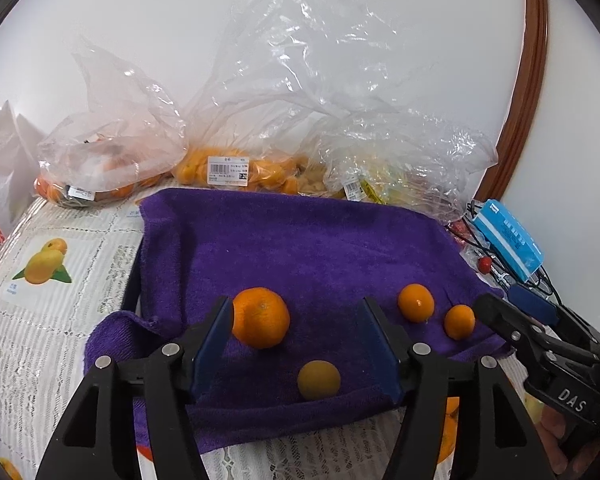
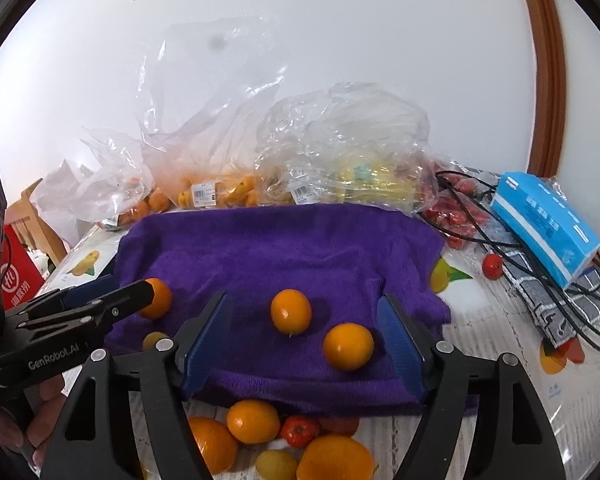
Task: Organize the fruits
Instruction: 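Move both open tools back to the loose fruit beside the towel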
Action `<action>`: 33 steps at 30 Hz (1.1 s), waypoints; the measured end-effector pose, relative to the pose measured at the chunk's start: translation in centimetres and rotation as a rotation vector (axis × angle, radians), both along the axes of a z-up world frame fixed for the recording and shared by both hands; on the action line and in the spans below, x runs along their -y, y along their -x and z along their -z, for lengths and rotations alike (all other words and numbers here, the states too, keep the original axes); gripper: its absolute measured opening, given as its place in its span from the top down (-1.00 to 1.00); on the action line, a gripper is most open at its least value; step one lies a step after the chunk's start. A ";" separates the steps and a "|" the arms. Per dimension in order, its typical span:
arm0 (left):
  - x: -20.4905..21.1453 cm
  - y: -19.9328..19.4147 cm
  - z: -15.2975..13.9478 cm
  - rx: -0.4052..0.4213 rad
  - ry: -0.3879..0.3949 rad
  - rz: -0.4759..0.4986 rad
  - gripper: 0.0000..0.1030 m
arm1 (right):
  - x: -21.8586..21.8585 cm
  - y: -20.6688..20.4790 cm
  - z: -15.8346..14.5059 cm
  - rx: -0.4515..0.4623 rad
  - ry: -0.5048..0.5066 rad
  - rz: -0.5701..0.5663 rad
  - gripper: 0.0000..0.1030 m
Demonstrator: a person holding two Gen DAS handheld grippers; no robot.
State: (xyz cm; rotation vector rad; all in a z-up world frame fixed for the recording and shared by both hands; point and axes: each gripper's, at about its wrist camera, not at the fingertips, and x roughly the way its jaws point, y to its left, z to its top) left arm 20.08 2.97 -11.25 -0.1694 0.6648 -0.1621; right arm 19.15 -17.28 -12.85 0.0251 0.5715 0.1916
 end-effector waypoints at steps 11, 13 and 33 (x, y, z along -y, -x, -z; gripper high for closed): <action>-1.1 2.1 0.4 0.003 0.005 -0.037 -0.23 | 3.7 3.7 0.3 -0.024 -0.096 0.102 -0.47; -1.1 2.5 0.5 0.010 -0.004 -0.048 -0.23 | 4.2 4.2 0.3 -0.025 -0.101 0.110 -0.47; -1.1 4.9 1.1 0.020 -0.027 -0.041 -0.23 | 4.6 7.2 2.9 -0.115 -0.046 0.119 -0.23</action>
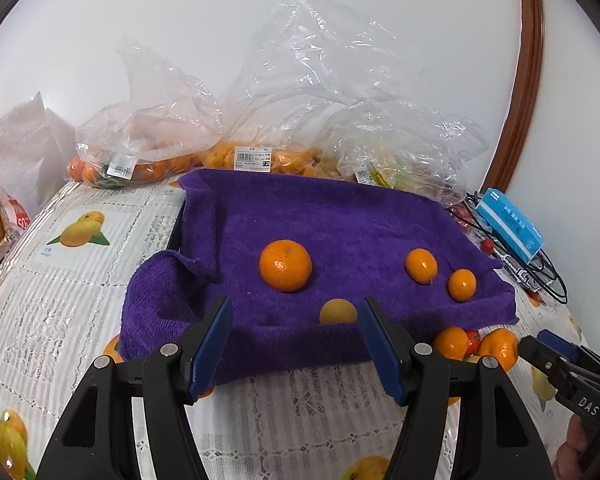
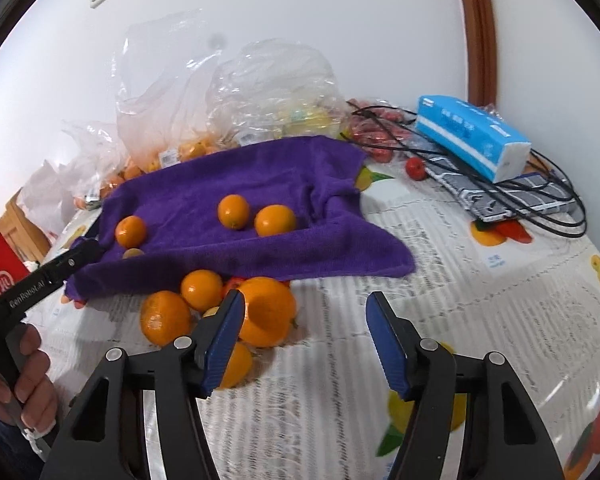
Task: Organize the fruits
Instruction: 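Move both open tools back to the loose fruit beside the towel, then grasp a large orange with the right tool while the left tool grasps another large orange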
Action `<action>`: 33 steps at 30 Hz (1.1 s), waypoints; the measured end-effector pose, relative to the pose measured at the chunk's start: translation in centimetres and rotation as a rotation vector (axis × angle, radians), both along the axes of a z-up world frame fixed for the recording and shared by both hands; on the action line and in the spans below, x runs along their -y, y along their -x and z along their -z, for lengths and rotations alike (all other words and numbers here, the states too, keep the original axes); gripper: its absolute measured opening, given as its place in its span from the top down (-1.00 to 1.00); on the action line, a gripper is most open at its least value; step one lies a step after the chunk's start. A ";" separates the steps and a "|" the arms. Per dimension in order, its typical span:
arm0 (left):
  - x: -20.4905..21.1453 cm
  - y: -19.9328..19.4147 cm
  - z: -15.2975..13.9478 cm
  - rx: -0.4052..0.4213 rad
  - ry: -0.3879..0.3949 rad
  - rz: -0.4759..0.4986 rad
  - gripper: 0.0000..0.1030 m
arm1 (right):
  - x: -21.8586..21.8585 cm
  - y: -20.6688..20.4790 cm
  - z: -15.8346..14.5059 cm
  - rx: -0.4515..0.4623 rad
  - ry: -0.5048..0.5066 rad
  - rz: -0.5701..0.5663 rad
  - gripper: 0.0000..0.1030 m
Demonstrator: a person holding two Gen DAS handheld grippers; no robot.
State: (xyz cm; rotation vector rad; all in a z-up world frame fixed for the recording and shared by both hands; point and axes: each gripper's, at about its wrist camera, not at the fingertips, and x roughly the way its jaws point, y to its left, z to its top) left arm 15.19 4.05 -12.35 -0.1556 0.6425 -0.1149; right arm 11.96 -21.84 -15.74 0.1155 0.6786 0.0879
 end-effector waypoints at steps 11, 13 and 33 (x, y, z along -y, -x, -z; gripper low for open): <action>0.2 0.0 0.2 -0.003 -0.010 0.012 -0.23 | -2.4 -2.2 1.7 -0.076 0.038 -0.029 -0.11; 0.3 -0.1 0.2 -0.002 -0.014 0.015 -0.23 | -2.3 -2.4 1.9 -0.085 0.022 -0.034 -0.10; 0.0 0.0 -0.2 -0.014 0.058 0.042 -0.23 | 1.0 -1.0 2.1 -0.110 0.056 0.008 0.19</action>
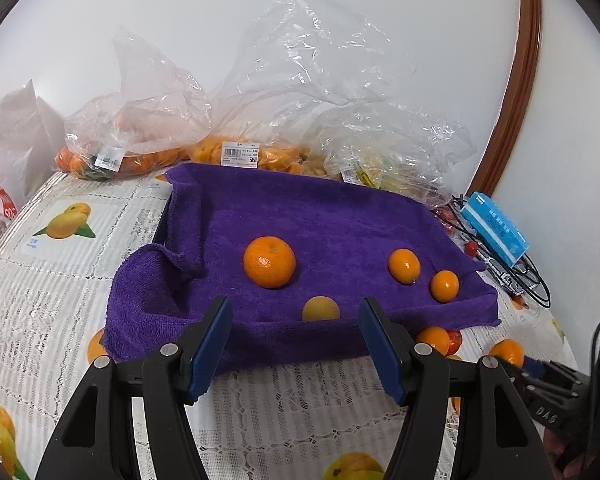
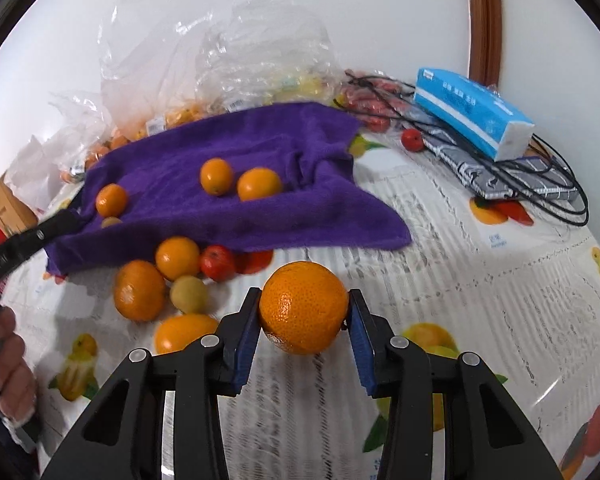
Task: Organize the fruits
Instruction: 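Grasp a large orange with the right tool while the left tool grasps another large orange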
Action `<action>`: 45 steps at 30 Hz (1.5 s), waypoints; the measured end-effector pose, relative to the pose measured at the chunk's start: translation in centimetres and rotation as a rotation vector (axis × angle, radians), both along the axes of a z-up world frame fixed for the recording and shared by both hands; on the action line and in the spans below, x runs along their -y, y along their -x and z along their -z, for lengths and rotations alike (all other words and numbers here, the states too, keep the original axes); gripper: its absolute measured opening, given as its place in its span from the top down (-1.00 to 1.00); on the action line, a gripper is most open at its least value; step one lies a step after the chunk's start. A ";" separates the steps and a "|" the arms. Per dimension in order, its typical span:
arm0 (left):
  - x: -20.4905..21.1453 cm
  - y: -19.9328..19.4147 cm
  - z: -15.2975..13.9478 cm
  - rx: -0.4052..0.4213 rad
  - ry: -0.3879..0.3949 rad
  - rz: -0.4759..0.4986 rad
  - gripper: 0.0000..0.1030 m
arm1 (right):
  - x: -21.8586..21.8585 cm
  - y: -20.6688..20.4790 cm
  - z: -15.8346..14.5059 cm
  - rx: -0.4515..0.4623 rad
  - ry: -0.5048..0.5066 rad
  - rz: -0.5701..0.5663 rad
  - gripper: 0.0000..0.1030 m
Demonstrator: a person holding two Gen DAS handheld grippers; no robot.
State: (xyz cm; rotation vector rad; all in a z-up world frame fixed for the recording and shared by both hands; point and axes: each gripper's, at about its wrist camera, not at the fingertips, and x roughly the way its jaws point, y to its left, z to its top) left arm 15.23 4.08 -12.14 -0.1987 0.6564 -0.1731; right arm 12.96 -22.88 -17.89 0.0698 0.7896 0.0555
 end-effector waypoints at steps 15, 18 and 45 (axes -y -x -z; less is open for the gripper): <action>1.0 0.7 -0.4 0.029 0.007 0.059 -0.20 | 0.4 -0.1 0.5 -0.004 -0.029 0.022 0.19; 1.4 1.0 -0.5 0.041 0.020 0.090 -0.20 | 0.2 0.2 0.3 0.008 -0.021 0.014 0.19; 8.9 0.7 3.0 -0.168 -0.149 0.366 -0.19 | 1.2 0.6 0.0 0.040 -0.083 0.024 0.19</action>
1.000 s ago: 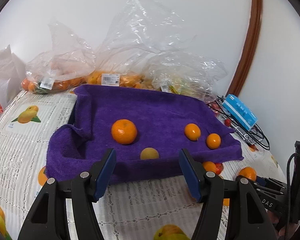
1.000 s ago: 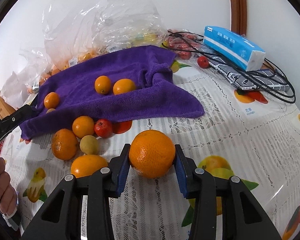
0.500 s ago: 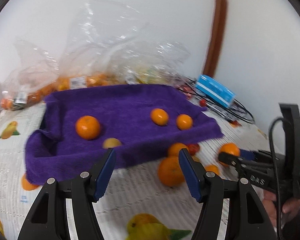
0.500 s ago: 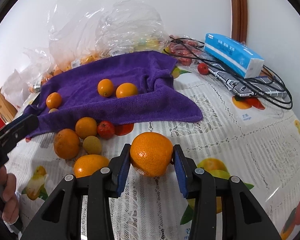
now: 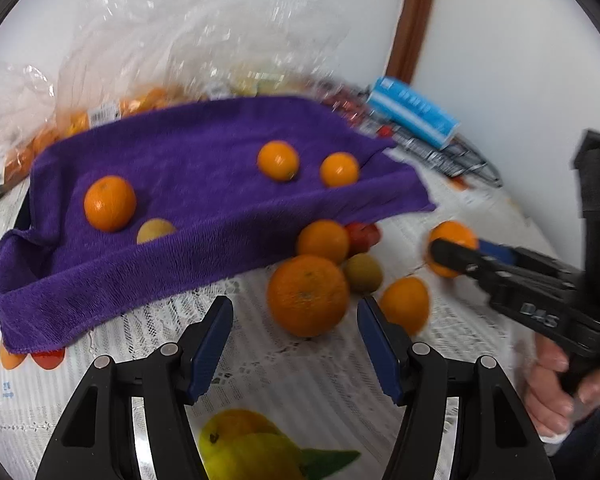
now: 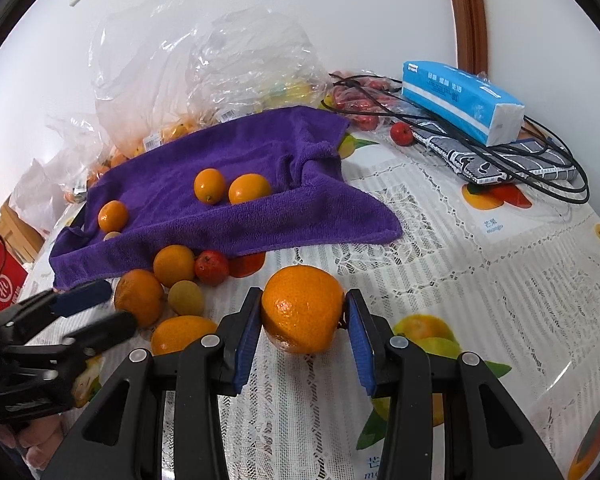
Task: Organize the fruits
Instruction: 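Grasp a large orange with the right tool while the left tool grasps another large orange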
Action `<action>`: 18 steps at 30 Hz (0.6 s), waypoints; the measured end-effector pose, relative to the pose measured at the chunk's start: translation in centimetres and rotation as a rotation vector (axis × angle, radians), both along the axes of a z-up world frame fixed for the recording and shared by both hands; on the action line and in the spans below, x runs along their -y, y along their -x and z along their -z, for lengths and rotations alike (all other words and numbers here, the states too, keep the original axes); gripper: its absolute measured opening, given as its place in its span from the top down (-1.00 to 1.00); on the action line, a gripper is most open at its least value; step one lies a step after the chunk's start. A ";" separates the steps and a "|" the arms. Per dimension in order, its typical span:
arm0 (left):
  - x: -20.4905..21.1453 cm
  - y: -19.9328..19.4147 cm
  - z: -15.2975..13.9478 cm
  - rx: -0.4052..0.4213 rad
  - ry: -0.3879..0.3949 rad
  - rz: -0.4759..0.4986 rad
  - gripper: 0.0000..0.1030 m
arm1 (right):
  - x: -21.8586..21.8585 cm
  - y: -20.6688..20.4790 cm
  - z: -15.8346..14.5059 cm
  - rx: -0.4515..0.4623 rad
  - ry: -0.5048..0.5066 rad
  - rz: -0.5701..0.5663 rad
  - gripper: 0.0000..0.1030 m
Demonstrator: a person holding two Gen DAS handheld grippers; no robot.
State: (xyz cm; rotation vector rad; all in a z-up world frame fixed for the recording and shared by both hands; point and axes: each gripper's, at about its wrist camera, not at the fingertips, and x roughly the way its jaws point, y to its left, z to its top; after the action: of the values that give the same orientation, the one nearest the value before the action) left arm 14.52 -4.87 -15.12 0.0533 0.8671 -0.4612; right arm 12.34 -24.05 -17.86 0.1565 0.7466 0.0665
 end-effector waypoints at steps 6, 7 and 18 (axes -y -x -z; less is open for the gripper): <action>1.0 -0.6 0.3 0.003 -0.054 -0.032 -0.09 | 0.0 0.1 0.0 0.004 -0.008 -0.008 0.18; 1.1 -0.6 0.3 0.004 -0.058 -0.030 -0.07 | 0.0 0.2 0.0 0.004 -0.008 -0.008 0.18; 2.1 -0.7 0.3 0.014 -0.107 -0.033 0.10 | 0.0 0.1 0.1 0.004 -0.015 -0.007 0.18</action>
State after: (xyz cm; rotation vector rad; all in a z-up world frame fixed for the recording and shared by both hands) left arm 15.25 -6.94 -15.47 0.1403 0.8771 -0.3823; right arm 12.22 -24.08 -17.92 0.1682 0.7430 0.0794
